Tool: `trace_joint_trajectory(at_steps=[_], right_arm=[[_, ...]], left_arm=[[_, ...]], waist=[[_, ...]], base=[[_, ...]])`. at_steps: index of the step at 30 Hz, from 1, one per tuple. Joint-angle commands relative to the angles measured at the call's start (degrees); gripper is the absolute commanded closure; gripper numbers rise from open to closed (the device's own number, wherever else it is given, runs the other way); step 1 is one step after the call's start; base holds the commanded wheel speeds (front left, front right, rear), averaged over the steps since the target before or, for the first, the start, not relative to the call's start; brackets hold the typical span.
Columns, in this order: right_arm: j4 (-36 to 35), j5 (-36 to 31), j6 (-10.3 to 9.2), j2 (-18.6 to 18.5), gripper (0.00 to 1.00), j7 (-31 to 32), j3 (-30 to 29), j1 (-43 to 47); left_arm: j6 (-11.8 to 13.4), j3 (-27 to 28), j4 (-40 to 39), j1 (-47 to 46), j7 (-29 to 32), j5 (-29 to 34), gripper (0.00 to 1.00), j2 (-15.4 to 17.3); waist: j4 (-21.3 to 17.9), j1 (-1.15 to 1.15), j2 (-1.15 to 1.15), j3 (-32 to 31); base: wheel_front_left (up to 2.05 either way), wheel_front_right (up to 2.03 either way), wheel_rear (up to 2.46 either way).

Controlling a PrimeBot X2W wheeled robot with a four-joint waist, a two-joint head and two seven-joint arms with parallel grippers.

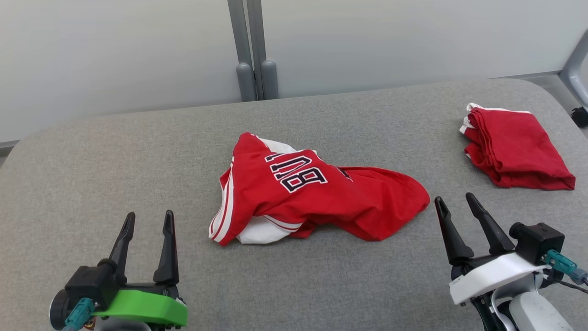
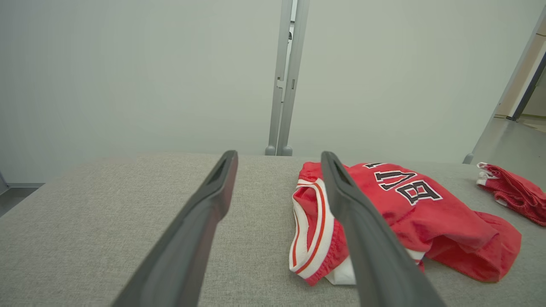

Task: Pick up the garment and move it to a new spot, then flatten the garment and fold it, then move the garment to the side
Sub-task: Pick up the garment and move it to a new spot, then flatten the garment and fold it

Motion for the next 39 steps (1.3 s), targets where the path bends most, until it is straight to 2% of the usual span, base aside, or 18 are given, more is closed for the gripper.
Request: trace_joint_trajectory(at_steps=[1,15,22,25,31,39], right_arm=[[-0.38,-0.42,-0.07,-0.12,0.00,-0.16,-0.39,0.42],[-0.01,-0.73,-0.07,0.15,0.00,-0.16,-0.55,-0.54],[0.33,-0.60,-0.07,0.18,0.00,-0.16,-0.43,-0.75],[0.31,-0.48,-0.07,0.10,0.00,-0.16,-0.43,-0.88],[0.36,-0.42,-0.07,-0.26,0.00,-0.16,0.11,-1.51],[0.28,-0.20,-0.07,-0.20,0.00,-0.16,1.21,-4.18]], left_arm=[[-0.73,0.86,0.24,0.83,-0.15,0.99,0.00,-0.60],[-4.90,4.96,3.40,1.19,-0.15,4.96,0.00,-4.75],[-6.31,5.71,5.01,0.84,-0.15,5.76,0.00,-5.51],[-7.83,4.15,6.87,0.32,0.85,5.58,0.00,-5.24],[-9.61,2.01,11.29,-3.48,8.74,3.98,0.00,-4.27],[-11.75,-1.82,18.42,-10.91,19.52,3.14,0.00,-2.28]], waist=[[-0.01,0.00,0.00,-0.04],[-0.32,0.00,0.00,-0.20],[-0.60,0.00,0.00,-0.20],[-0.84,0.00,0.00,-0.07],[-1.63,0.00,0.00,1.05],[-4.74,0.00,0.00,5.48]], base=[[0.00,0.00,0.00],[0.00,0.00,0.00],[0.00,0.00,0.00],[0.00,0.00,0.00],[0.00,0.00,0.00],[0.00,0.00,0.00]])
